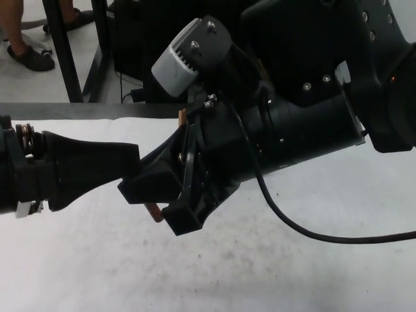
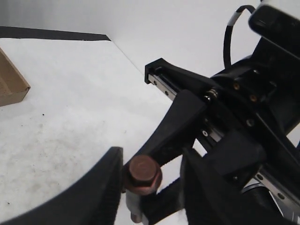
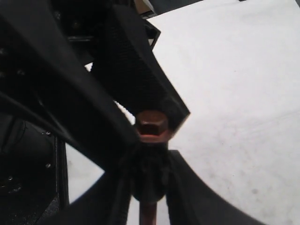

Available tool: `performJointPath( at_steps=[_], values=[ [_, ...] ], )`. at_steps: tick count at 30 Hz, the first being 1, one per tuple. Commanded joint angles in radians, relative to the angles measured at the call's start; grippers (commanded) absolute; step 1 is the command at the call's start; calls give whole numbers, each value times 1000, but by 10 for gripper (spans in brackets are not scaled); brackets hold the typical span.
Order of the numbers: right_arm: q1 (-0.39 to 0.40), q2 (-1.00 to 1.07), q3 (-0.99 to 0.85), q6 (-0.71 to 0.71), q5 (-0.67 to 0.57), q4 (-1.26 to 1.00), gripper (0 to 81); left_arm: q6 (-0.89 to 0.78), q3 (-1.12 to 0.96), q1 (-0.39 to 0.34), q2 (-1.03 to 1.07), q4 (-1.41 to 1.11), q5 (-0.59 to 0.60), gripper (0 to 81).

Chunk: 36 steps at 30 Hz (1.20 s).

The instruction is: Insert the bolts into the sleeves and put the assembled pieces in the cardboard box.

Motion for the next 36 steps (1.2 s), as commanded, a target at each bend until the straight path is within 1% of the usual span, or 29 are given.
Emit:
performJointPath(
  at_steps=[1, 6, 9, 11, 15, 18, 20, 23, 24, 26, 30, 36],
  values=[
    [-3, -15, -19, -8, -16, -33, 2, 0, 1, -9, 0, -14, 14, 387],
    [-5, -15, -19, -56, 16, 74, 2, 0, 1, -7, 0, -14, -9, 387],
    [-5, -15, -19, -79, 68, 143, 2, -23, 1, -7, -5, -14, -8, 387],
    [-8, -15, -19, -89, 88, 161, 2, -40, 1, -7, -26, -14, -10, 387],
    [-23, -15, -19, -97, 113, 166, 2, -55, 1, -7, -76, -14, -57, 387],
    [-55, -15, -19, -97, 152, 166, 2, -85, 1, -7, -126, -14, -107, 387],
    [-82, -15, -19, -97, 171, 161, 2, -145, 1, -7, -159, -14, -136, 387],
    [-130, -2, -19, -97, 191, 124, 2, -257, 1, -7, -214, -5, -141, 384],
    [-147, 8, -19, -97, 193, 101, 2, -272, 1, -7, -230, 2, -135, 384],
    [-179, 35, -19, -80, 208, 52, 2, -275, 1, -7, -266, 17, -135, 384],
    [-246, 124, -35, -49, 229, -3, 2, -275, 1, -7, -335, 60, -172, 384],
    [-311, 312, -178, -45, 229, 1, 2, -263, 1, -7, -397, 193, -241, 384]
  ],
)
